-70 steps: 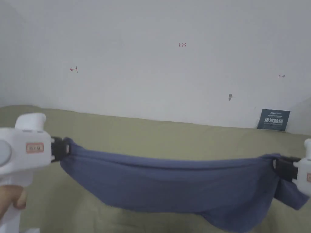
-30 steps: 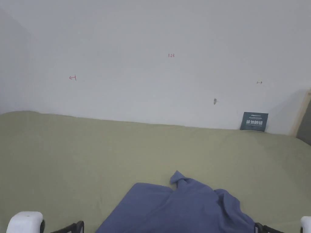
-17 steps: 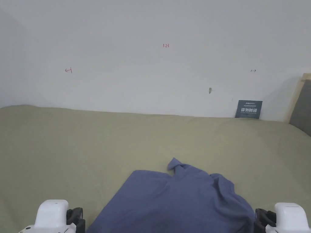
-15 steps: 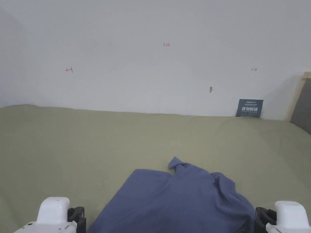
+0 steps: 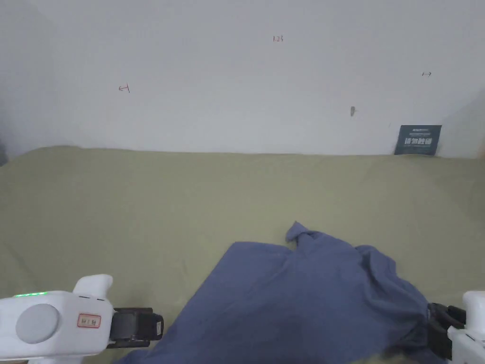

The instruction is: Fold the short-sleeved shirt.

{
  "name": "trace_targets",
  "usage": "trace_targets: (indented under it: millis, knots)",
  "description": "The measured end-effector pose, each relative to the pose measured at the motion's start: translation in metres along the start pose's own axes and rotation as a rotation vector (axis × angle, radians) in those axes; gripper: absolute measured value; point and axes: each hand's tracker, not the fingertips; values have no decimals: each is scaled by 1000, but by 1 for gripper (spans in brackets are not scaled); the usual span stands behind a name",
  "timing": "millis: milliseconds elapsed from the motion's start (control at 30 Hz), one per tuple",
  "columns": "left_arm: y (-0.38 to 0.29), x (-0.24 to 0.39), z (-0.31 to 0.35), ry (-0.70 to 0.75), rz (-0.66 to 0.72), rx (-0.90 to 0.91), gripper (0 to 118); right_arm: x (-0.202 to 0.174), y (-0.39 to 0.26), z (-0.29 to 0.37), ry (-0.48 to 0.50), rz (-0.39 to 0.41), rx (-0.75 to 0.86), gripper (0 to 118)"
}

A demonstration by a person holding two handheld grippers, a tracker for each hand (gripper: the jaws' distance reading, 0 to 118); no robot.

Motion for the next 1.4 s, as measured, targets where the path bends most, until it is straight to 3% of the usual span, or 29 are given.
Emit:
trace_targets:
  millis: [100, 200, 233, 333, 367, 400, 433, 500, 733, 900, 933, 967, 1033, 1067, 1167, 1233, 1267, 1300, 1333, 1400]
  knots:
    - [-11, -4, -17, 5, 43, -75, 116, 2, -1, -8, 12, -4, -17, 7]
    - [-24, -8, -38, 53, 18, -134, 102, 0, -1, -16, 18, 0, -25, 7]
    - [-28, -9, -45, 67, 7, -156, 87, -1, 0, -19, 25, 5, -30, 7]
    - [-32, -21, -62, 191, -68, -147, 59, -4, 4, -28, 35, 23, -34, 7]
    - [-31, -18, -57, 173, -80, -114, 39, -4, 8, -32, 42, 25, -36, 7]
    - [-30, -16, -54, 163, -81, -99, 11, -4, 11, -35, 49, 23, -38, 7]
    - [-28, -15, -51, 172, -87, -87, 4, -4, 15, -41, 54, 24, -42, 7]
    - [-26, -8, -40, 81, -60, -32, 3, -6, 25, -54, 57, 51, -55, 7]
    - [-26, -1, -38, 76, -33, -28, 3, -8, 112, -147, 145, 96, -143, 7]
    - [-30, -12, -49, 79, 8, -32, 3, -26, 166, -244, 264, 243, -347, 8]
    - [-31, -14, -52, 77, 14, -41, 3, -30, 169, -264, 268, 259, -392, 20]
    - [-32, -15, -54, 78, 21, -43, 3, -33, 170, -285, 284, 285, -457, 46]
    - [-32, -17, -55, 70, 27, -44, 3, -39, 167, -315, 276, 355, -563, 115]
    - [-32, -17, -55, 68, 35, -39, 3, -42, 161, -327, 255, 377, -603, 117]
    - [-29, -21, -56, 60, 43, -45, 3, -38, 148, -360, 258, 408, -617, 108]
    - [-29, -21, -57, 58, 39, -46, 3, -37, 140, -371, 253, 383, -656, 104]
    - [-30, -24, -60, 58, 36, -45, 3, -36, 137, -370, 256, 381, -652, 90]
    - [-30, -25, -60, 58, 34, -43, 3, -35, 135, -366, 263, 377, -641, 62]
    - [-30, -27, -61, 56, 35, -42, 3, -35, 134, -363, 293, 370, -616, 20]
    - [-32, -29, -63, 50, 50, -35, 3, -40, 134, -356, 329, 416, -567, 17]
